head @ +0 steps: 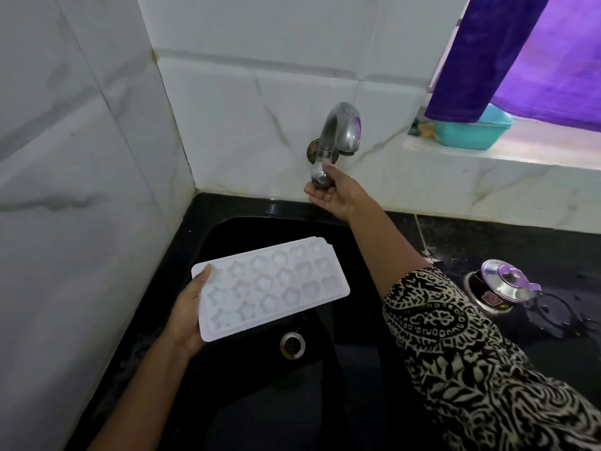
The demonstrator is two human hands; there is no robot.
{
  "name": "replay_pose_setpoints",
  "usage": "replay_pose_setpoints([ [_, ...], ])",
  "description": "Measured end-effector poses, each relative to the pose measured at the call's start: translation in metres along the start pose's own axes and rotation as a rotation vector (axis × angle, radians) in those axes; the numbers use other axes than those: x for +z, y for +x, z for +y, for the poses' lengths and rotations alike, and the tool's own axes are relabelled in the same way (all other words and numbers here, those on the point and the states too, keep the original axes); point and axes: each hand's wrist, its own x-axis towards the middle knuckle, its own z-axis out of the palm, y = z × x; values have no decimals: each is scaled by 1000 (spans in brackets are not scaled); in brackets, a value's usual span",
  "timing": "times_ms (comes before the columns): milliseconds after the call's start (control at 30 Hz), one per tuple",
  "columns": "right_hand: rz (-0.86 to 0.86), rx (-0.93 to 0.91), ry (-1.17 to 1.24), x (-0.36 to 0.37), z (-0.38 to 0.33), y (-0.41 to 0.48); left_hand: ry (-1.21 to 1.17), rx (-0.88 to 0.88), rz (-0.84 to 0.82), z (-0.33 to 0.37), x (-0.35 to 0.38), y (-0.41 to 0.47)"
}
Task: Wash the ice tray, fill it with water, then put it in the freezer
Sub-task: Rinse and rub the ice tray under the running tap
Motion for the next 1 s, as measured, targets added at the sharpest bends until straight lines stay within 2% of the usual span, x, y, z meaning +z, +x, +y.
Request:
replay_pose_setpoints([
  [367,78,5,-190,1,-12,4,-97,24,-23,4,3,-2],
  [567,65,17,-241,2,-16,-4,-74,28,-28,7,-2,-5],
  [700,73,26,-311,-9,-6,-14,-60,25,-100,10,-7,-10],
  [900,392,-258,-296,-36,52,-59,-150,-20,-99,8,-13,-15],
  [1000,393,-342,-480,-46,81,-83,-161,-49,-129,6,-19,-20],
])
